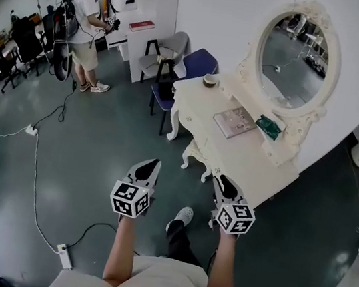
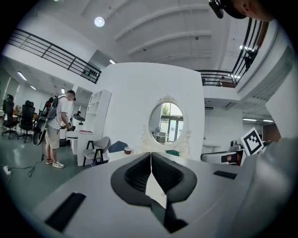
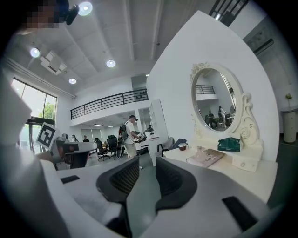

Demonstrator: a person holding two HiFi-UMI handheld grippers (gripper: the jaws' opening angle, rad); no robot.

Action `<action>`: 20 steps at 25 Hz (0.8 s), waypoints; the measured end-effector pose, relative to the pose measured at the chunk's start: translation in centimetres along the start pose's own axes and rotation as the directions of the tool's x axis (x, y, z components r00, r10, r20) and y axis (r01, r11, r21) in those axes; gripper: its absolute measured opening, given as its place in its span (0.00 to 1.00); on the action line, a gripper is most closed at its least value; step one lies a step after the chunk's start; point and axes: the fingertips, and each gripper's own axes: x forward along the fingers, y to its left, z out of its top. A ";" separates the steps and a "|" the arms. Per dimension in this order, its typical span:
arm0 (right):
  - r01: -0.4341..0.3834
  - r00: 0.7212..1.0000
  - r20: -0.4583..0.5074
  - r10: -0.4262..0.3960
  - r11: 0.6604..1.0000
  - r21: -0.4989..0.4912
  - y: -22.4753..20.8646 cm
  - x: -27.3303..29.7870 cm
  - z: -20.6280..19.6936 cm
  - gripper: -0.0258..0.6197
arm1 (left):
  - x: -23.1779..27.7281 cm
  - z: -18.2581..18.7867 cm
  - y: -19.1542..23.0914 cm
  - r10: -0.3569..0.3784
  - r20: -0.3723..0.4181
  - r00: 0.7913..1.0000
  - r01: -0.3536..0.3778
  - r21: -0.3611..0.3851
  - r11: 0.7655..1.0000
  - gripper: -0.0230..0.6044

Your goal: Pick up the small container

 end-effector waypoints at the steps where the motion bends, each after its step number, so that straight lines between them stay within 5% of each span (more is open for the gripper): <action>1: -0.005 1.000 0.001 0.005 1.000 -0.005 -0.3 1.1 0.5 0.22 | 1.0 0.3 0.8 0.002 0.008 1.000 -0.002 -0.015 1.000 0.08; 5: -0.017 1.000 0.004 0.017 0.999 -0.035 -2.8 5.7 2.7 0.22 | 6.2 1.1 2.7 -0.020 -0.002 1.000 0.020 -0.040 0.999 0.08; 20: 0.091 0.994 0.059 -0.095 0.993 0.079 -16.7 19.6 7.6 0.22 | 23.9 5.6 7.4 -0.074 -0.059 0.996 0.078 0.070 0.995 0.08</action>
